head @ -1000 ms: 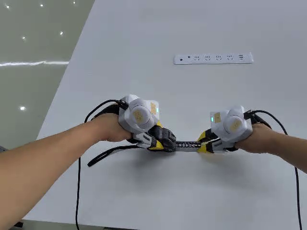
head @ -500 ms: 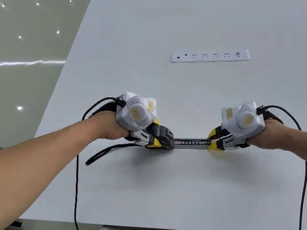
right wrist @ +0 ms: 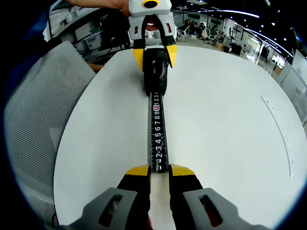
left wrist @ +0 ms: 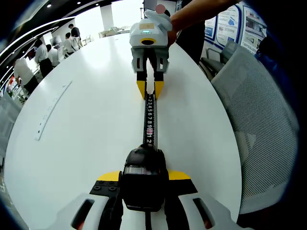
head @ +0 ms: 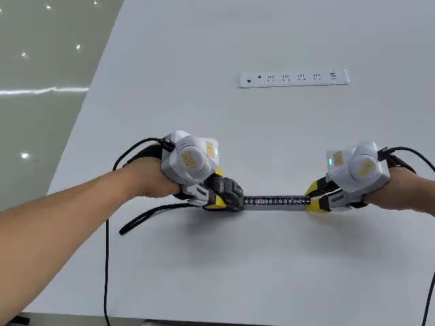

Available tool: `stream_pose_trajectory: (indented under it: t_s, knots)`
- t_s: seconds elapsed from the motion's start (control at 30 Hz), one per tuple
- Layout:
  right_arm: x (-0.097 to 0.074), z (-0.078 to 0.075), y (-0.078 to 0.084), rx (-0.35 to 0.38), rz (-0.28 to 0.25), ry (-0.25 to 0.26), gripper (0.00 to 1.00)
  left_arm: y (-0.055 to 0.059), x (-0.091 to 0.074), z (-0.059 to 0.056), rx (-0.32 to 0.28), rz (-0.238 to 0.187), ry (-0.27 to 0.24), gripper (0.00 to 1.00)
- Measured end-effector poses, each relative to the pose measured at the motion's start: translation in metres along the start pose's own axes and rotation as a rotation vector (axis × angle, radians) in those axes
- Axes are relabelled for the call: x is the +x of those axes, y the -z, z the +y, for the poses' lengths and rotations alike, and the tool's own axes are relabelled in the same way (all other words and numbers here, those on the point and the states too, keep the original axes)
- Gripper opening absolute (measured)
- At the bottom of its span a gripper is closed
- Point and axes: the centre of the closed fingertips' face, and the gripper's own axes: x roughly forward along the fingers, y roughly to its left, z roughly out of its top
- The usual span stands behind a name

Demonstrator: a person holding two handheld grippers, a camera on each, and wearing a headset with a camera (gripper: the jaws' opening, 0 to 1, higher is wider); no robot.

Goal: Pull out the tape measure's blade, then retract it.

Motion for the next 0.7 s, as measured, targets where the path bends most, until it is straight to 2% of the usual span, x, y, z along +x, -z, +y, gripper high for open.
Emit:
stream_pose_trajectory:
  t_s: [0.7]
  knots:
    - [-0.025,-0.001,0.032,0.018,0.028,0.010,0.10,0.000,0.000,0.000,-0.004,0.001,0.004,0.29]
